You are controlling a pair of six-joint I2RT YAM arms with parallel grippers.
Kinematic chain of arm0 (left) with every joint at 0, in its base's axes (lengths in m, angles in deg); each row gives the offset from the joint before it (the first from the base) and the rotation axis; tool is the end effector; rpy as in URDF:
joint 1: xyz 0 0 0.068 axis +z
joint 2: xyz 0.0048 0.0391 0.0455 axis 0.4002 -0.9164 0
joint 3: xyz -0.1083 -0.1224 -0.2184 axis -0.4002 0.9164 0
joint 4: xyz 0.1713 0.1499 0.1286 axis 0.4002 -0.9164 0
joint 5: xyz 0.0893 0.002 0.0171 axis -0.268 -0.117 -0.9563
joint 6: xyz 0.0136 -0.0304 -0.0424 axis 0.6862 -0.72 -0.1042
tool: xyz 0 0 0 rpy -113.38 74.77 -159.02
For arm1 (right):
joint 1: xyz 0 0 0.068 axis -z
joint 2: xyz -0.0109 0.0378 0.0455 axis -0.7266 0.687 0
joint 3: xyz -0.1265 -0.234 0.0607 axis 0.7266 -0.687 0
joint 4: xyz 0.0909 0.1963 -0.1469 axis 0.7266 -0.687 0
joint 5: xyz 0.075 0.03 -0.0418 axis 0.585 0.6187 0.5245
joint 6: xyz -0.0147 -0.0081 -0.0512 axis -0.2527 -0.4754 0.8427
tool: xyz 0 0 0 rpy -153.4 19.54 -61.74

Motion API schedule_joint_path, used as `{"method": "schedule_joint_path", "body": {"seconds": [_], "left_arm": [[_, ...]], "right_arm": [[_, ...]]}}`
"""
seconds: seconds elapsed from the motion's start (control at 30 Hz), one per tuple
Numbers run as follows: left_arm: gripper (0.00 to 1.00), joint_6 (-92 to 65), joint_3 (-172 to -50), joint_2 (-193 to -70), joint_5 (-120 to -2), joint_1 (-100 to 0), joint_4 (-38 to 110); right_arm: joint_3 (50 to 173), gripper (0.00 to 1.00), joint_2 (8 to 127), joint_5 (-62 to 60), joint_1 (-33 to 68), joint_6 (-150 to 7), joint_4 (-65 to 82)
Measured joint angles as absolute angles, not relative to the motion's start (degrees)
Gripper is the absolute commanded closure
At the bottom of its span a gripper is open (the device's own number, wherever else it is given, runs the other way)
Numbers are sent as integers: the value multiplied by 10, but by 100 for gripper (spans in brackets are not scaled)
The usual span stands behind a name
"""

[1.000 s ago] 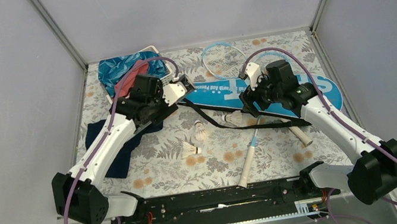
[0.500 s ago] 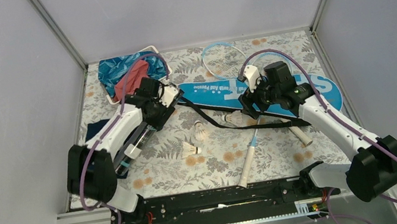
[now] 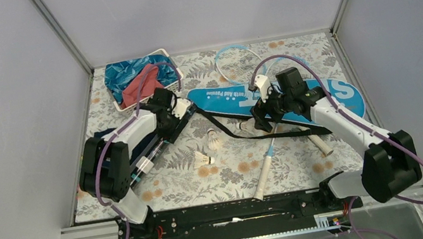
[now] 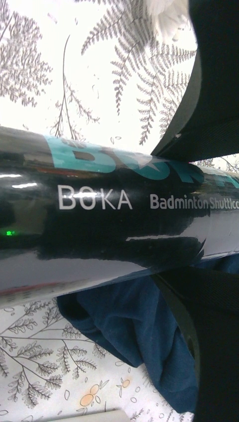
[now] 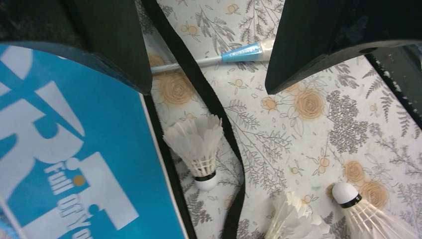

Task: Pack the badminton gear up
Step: Pick up the shuttlecock at the center of the board.

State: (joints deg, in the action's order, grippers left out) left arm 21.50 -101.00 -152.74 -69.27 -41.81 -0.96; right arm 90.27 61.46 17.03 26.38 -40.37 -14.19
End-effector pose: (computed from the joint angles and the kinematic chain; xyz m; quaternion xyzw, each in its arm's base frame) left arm 0.3089 -0.1016 0.1820 0.3496 0.9202 0.0092 0.1759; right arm 0.2554 0.1103 0.2649 -0.4194 0.7980 0.1872 0.3902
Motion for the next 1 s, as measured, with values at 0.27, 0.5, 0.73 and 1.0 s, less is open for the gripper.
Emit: {"method": "schedule_joint_path", "body": {"seconds": [0.27,0.5,0.73,1.0], "left_arm": [[83,225,-989,-1467,-650,-418,-3],[83,224,-989,-1425,-625,-418,-2],[82,224,-989,-1405,-608,-418,-2],[82,229,-989,-1394,-588,-418,-2]], "right_arm": [[907,27,690,208,264,-463,-109],[867,37,695,208,262,-536,-39],[840,43,731,209,259,-582,8],[820,49,756,215,256,-626,57]]}}
